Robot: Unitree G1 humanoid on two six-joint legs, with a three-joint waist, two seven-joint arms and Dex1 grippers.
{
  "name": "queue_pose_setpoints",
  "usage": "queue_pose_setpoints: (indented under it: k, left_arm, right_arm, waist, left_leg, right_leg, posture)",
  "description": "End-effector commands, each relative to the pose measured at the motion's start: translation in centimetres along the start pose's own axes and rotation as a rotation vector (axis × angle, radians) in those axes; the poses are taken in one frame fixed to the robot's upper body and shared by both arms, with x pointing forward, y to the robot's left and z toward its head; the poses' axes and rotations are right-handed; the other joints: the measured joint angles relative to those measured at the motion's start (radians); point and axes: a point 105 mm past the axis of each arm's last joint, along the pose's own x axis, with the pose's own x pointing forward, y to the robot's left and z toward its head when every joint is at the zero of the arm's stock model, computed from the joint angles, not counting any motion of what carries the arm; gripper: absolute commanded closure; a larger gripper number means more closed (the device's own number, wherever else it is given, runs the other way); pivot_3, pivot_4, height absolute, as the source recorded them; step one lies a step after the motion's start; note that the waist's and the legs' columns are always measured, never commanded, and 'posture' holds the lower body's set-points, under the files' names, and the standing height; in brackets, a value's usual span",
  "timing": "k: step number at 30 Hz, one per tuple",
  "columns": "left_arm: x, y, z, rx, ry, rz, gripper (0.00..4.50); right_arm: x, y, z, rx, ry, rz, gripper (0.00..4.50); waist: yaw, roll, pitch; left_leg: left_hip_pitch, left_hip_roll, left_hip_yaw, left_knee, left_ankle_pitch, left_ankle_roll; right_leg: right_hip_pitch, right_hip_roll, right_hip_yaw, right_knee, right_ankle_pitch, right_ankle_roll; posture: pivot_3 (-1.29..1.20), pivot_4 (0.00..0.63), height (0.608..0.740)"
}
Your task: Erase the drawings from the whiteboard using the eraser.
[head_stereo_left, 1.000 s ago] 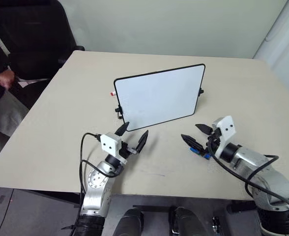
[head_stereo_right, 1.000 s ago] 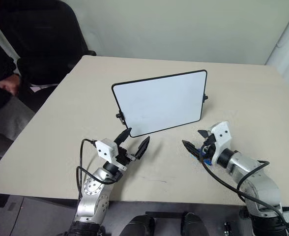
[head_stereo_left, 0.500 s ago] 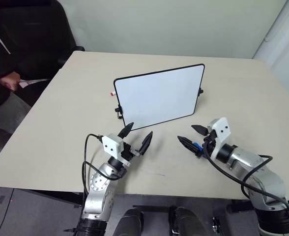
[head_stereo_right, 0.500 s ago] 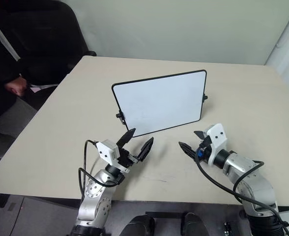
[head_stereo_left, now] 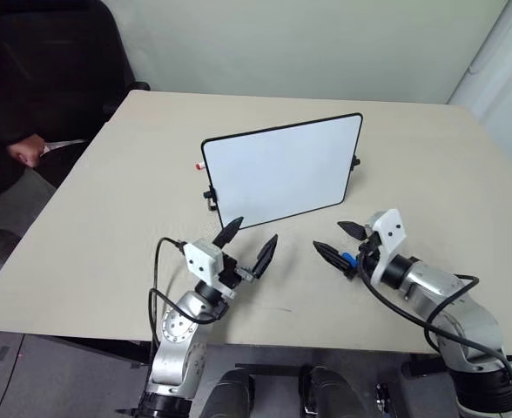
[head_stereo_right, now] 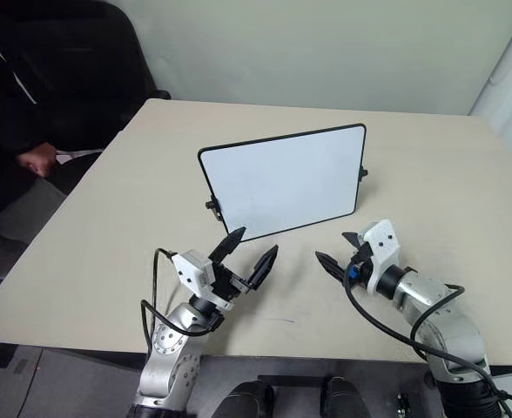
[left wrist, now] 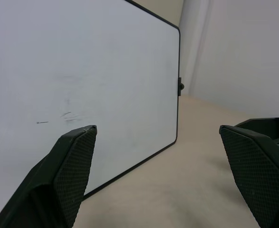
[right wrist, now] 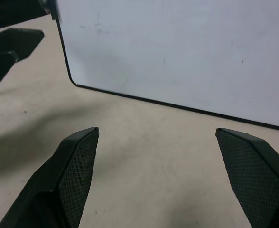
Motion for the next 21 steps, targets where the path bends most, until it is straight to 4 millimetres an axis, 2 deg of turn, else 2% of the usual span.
queue_pose_setpoints:
  k: [1, 6, 11, 21]
  left_arm:
    - [0.1, 0.1, 1.2, 0.034, -0.035, -0.001, 0.0]
    - [0.1, 0.2, 1.0, 0.025, -0.031, 0.0, 0.0]
    - [0.2, 0.1, 0.9, 0.022, -0.031, -0.005, 0.0]
    - [0.1, -0.3, 0.9, 0.019, -0.029, -0.003, 0.0]
  right_arm:
    - [-0.8, -0.2, 0.5, -0.027, -0.006, 0.007, 0.33]
    - [-1.7, -0.7, 0.1, -0.032, 0.014, -0.004, 0.33]
    - [-1.8, -0.3, 0.0, -0.045, 0.022, 0.017, 0.33]
    - [-1.9, 0.4, 1.8, -0.044, -0.06, 0.056, 0.33]
  waist:
    - [0.0, 0.0, 0.0]
    - [0.0, 0.0, 0.0]
    - [0.0, 0.0, 0.0]
    - [0.0, 0.0, 0.0]
  left_leg:
    - [0.0, 0.0, 0.0, 0.0, 0.0, 0.0]
    - [0.0, 0.0, 0.0, 0.0, 0.0, 0.0]
    - [0.0, 0.0, 0.0, 0.0, 0.0, 0.0]
    - [0.0, 0.0, 0.001, 0.0, 0.0, 0.0]
  right_leg:
    - [0.0, 0.0, 0.0, 0.0, 0.0, 0.0]
    - [0.0, 0.0, 0.0, 0.0, 0.0, 0.0]
    - [0.0, 0.0, 0.0, 0.0, -0.001, 0.001]
    - [0.0, 0.0, 0.0, 0.0, -0.001, 0.002]
  posture:
    - [0.0, 0.15, 0.74]
    - [0.0, 0.15, 0.74]
    - [0.0, 0.15, 0.74]
    - [0.0, 0.15, 0.74]
